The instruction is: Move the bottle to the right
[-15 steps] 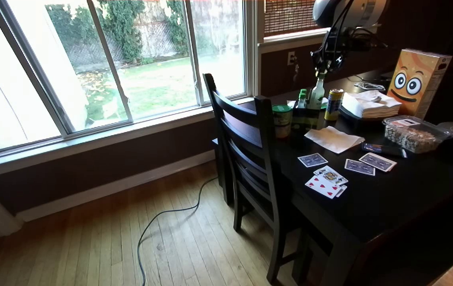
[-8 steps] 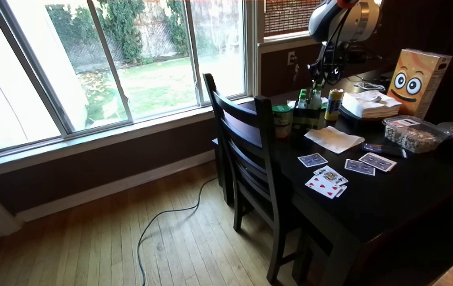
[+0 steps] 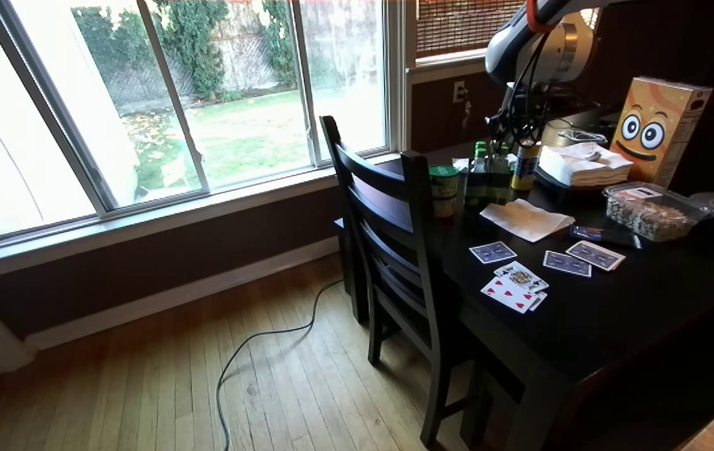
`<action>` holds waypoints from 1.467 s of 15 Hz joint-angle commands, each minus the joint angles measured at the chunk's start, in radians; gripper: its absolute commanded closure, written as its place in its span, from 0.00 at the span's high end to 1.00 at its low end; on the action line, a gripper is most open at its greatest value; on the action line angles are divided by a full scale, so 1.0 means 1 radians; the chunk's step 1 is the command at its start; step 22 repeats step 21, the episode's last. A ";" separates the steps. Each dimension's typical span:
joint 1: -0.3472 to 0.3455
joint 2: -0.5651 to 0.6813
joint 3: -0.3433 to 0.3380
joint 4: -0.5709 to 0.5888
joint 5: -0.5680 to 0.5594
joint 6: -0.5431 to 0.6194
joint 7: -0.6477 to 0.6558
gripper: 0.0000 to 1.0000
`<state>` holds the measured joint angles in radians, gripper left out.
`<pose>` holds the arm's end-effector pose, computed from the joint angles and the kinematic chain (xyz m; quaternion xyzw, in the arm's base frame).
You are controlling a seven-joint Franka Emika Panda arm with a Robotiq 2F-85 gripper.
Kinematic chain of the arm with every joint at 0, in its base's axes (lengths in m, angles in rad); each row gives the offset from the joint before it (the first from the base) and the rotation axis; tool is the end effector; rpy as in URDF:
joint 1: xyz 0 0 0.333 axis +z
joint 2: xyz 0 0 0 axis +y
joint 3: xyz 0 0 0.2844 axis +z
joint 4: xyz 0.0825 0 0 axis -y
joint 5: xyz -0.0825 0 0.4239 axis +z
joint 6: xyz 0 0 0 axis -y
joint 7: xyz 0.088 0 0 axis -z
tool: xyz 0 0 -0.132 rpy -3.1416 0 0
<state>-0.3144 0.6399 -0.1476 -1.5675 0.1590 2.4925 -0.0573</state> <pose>0.6758 -0.3209 0.2286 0.9613 -0.2329 0.1453 0.0227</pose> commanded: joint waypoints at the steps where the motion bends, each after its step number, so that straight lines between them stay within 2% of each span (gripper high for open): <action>1: -0.014 0.003 0.011 -0.001 -0.009 0.002 -0.018 0.07; 2: -0.013 -0.002 0.013 0.001 -0.004 -0.010 -0.013 0.54; 4: -0.005 -0.018 0.008 0.001 -0.014 -0.020 -0.008 0.62; 9: 0.032 -0.148 0.015 -0.037 -0.031 -0.144 0.004 0.96; 10: 0.048 -0.176 0.005 -0.041 -0.048 -0.184 0.015 1.00; 12: 0.076 -0.229 -0.008 -0.033 -0.077 -0.305 0.056 1.00; 15: 0.103 -0.283 -0.015 -0.011 -0.120 -0.389 0.091 1.00; 17: 0.087 -0.257 -0.002 0.007 -0.089 -0.360 0.064 1.00; 22: 0.093 -0.283 -0.005 0.007 -0.091 -0.374 0.072 1.00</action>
